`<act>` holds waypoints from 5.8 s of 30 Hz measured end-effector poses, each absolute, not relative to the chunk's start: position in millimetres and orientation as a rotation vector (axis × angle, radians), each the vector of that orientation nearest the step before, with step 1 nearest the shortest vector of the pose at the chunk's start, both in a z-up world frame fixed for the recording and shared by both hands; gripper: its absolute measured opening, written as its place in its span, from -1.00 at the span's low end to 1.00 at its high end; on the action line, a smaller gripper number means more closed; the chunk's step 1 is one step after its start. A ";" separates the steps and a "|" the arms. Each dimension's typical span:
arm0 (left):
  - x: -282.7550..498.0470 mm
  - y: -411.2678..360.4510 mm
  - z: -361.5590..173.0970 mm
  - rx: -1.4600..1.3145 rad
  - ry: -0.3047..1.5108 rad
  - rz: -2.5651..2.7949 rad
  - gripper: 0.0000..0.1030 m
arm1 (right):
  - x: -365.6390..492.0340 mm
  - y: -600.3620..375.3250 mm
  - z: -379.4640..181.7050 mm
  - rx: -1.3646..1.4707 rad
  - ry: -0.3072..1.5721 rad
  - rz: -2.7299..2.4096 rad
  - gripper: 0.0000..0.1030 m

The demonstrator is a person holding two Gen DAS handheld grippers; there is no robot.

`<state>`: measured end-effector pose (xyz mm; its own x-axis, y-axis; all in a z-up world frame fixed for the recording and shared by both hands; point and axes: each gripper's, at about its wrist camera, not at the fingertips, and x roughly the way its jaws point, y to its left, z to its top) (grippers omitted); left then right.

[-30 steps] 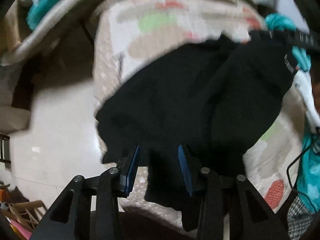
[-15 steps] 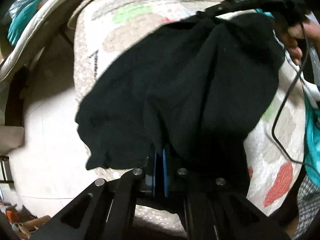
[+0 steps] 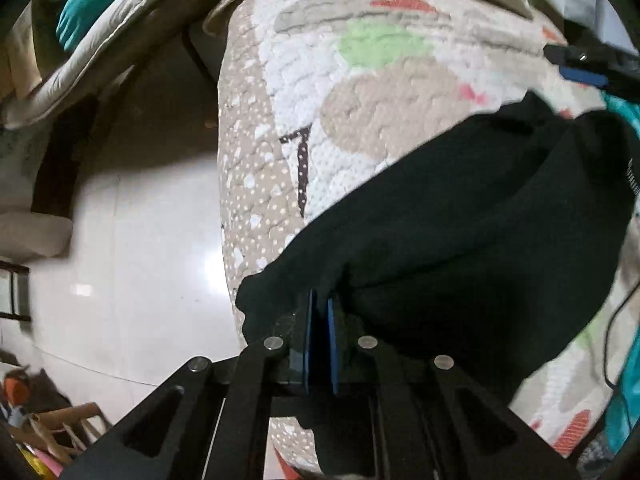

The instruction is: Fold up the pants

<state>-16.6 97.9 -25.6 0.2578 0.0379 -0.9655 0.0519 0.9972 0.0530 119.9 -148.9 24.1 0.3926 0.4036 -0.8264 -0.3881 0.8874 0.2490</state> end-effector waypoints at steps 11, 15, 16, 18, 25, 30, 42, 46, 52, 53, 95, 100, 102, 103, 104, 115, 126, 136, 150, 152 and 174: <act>-27.3 83.3 -23.4 0.110 1.274 0.034 -0.86 | 104.0 -100.8 -22.0 -0.312 1.090 0.562 -0.91; -21.9 83.1 -25.9 0.124 1.279 0.037 -0.86 | 125.4 -107.2 -2.7 -0.256 1.039 0.493 -0.92; -17.9 83.6 -26.8 0.128 1.277 0.039 -0.86 | 130.6 -107.6 0.7 -0.252 1.033 0.481 -0.93; -8.7 82.7 -24.9 0.147 1.268 0.047 -0.86 | 140.4 -105.5 5.0 -0.259 1.020 0.453 -1.00; 14.6 96.6 -36.8 0.231 1.284 0.161 -0.86 | 188.0 -128.6 20.0 -0.203 0.998 0.305 -0.98; 10.2 143.2 -32.7 0.036 1.311 0.175 -0.86 | 167.6 -133.7 8.4 -0.202 1.073 0.480 0.26; -19.2 183.9 -7.2 -0.213 1.211 -0.054 -0.34 | 132.6 -96.7 -31.0 -0.311 1.122 0.677 0.62; -9.5 175.4 -22.3 -0.212 1.244 -0.069 -0.34 | 124.9 -89.6 -30.9 -0.302 1.105 0.708 -0.43; 0.3 175.5 -21.3 -0.220 1.207 -0.075 -0.34 | 140.0 -96.4 -14.6 -0.262 1.074 0.606 -0.87; 0.3 175.6 -21.7 -0.221 1.204 -0.079 -0.34 | 143.0 -97.7 -13.1 -0.253 1.067 0.589 -0.87; -130.6 124.6 75.9 -0.616 0.906 0.112 0.16 | 44.3 -306.2 -25.2 0.193 1.087 0.149 0.12; -140.6 145.7 40.4 -0.672 0.881 0.145 0.16 | 34.4 -340.6 -5.2 0.427 0.987 0.007 0.17; -155.5 164.3 21.0 -0.772 0.855 0.154 0.16 | 27.3 -317.7 2.5 0.354 0.974 0.047 0.22; -161.4 169.7 13.1 -0.806 0.854 0.155 0.16 | 28.1 -302.0 5.2 0.311 0.975 0.102 0.22; -166.2 173.7 4.9 -0.832 0.855 0.157 0.16 | 26.2 -283.2 8.4 0.274 0.980 0.172 0.22; -158.6 173.5 -57.3 -0.972 0.876 0.086 0.17 | -12.7 -3.0 23.0 -0.347 1.068 0.948 0.22; -149.4 190.1 -83.2 -1.008 0.809 0.028 0.26 | -12.2 151.1 -49.5 -0.847 1.133 1.113 0.22; -143.7 181.7 -79.8 -0.939 0.824 0.065 0.10 | -32.9 183.1 -73.7 -0.973 1.123 1.153 -0.39; -138.2 153.3 4.9 -0.778 0.784 0.023 -0.59 | -35.2 120.4 19.0 -0.653 0.986 1.131 -0.52; -131.0 139.5 23.0 -0.743 0.776 0.004 -0.59 | -32.4 103.7 33.6 -0.600 0.962 1.123 -0.52; -35.6 -86.5 40.4 -0.398 1.022 -0.285 -0.53 | 78.4 -188.6 19.2 -0.158 1.067 0.659 -0.32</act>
